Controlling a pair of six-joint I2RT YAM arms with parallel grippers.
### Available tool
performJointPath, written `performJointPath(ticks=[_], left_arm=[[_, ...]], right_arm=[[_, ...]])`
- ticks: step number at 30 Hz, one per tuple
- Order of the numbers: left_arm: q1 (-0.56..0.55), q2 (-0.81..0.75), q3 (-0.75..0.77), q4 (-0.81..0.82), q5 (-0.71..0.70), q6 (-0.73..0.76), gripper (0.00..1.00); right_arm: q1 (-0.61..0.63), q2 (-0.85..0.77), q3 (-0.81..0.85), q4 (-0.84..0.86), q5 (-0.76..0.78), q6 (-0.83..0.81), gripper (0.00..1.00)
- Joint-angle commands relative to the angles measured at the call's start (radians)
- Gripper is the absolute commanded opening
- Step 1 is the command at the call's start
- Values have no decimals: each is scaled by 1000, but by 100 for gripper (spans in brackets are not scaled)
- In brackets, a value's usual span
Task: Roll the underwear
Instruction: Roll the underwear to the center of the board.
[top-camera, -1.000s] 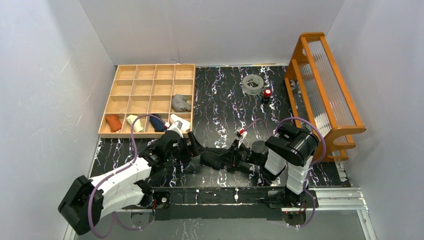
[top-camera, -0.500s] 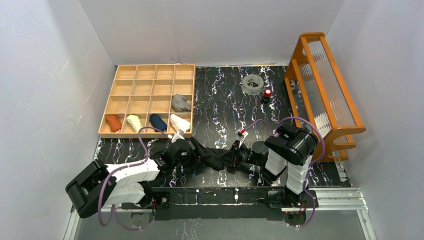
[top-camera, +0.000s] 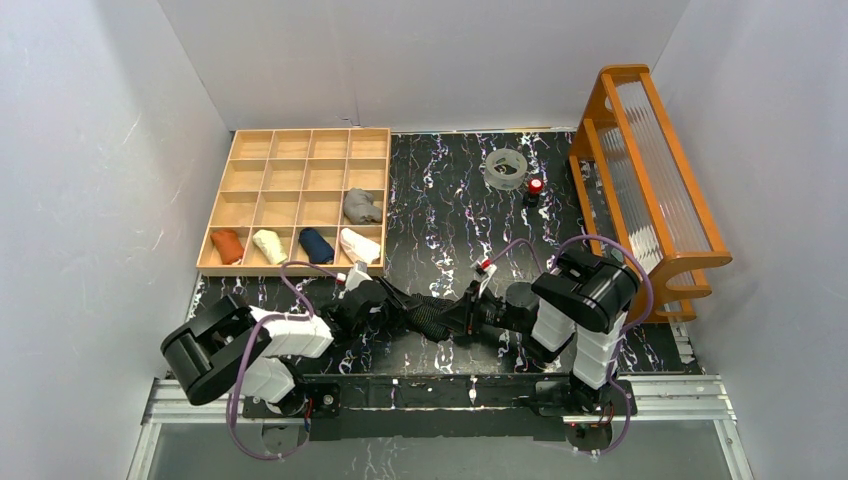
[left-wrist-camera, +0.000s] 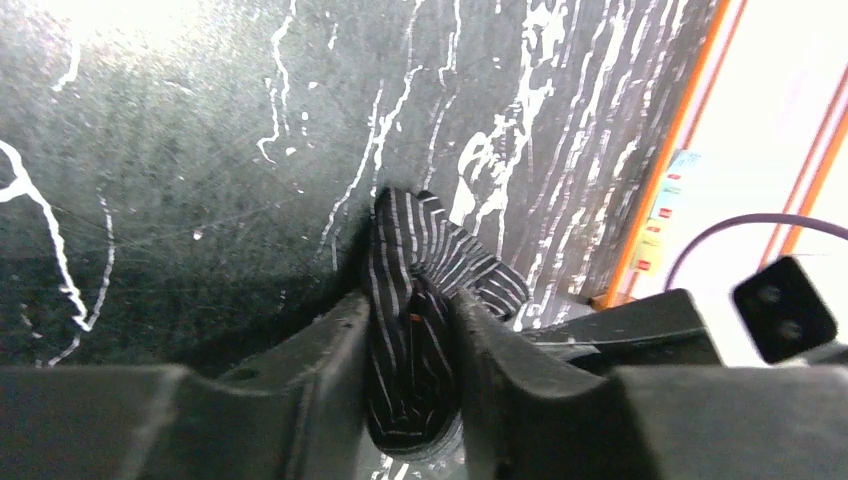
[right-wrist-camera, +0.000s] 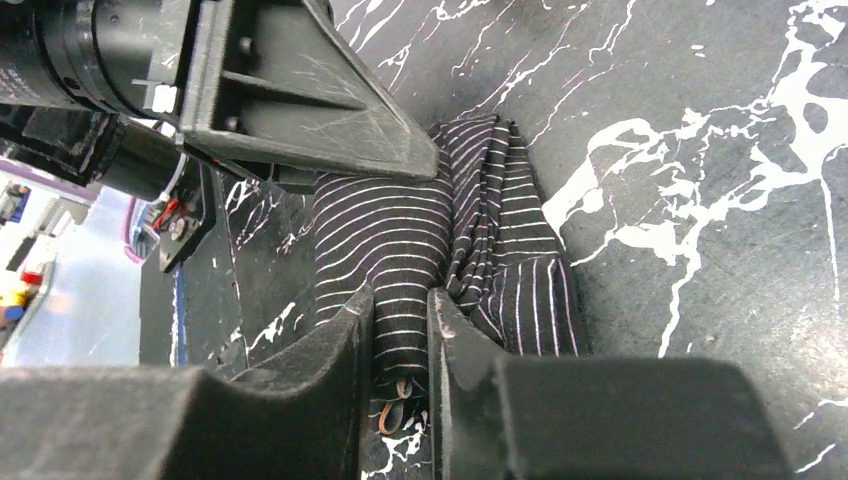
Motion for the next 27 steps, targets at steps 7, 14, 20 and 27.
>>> performJointPath(ticks=[7, 14, 20, 27], left_arm=[[-2, 11, 7, -163, -79, 154, 10], [-2, -114, 18, -284, -191, 185, 8], [3, -209, 25, -419, -285, 205, 6], [20, -194, 56, -477, -288, 218, 7]], right_arm=[[5, -162, -25, -184, -49, -243, 54], [3, -454, 14, -496, 28, -316, 68], [-4, -696, 149, -871, 300, -145, 98], [-9, -622, 375, -1189, 392, -207, 99]])
